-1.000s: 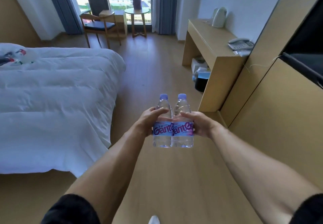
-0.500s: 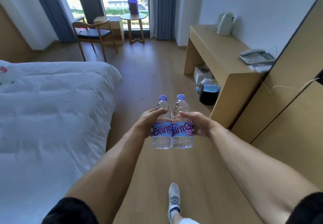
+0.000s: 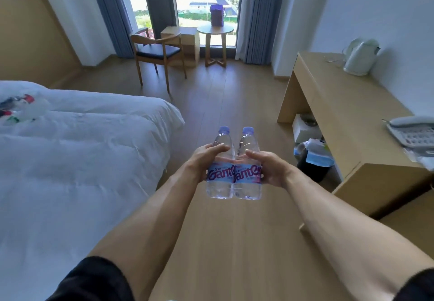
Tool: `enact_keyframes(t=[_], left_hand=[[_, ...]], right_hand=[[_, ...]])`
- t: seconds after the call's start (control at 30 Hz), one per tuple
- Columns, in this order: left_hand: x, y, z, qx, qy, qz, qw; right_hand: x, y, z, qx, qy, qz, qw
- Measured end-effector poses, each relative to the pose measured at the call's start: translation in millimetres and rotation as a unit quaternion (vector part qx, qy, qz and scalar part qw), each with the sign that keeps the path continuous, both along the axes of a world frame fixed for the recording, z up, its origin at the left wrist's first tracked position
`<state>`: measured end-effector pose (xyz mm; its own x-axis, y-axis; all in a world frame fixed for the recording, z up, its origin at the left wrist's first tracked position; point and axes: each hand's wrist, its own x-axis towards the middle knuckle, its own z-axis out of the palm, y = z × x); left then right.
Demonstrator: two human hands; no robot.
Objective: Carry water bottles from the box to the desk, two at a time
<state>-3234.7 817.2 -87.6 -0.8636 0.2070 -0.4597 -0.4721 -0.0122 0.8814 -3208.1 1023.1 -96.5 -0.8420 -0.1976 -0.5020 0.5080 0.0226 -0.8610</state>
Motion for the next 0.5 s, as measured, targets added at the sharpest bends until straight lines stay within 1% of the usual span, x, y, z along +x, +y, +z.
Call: enact_keyframes(t=[0.27,0.4,0.5], left_hand=[[-141.9,33.5,-16.1,0.018,0.001,-0.04,0.999],[-229.6,50.2,-27.2,0.018,0.003,-0.062,0.998],[-297.2,61.4,-28.0,0.006,-0.012,-0.09,0.996]], right_hand=[[-126.2,32.1,-11.2,0.011,0.001,-0.031,0.999],[-202.9,44.9,-21.8,0.024,0.001,-0.073,0.997],[-258.8,53.1,-26.3,0.027,-0.007,-0.107,0.994]])
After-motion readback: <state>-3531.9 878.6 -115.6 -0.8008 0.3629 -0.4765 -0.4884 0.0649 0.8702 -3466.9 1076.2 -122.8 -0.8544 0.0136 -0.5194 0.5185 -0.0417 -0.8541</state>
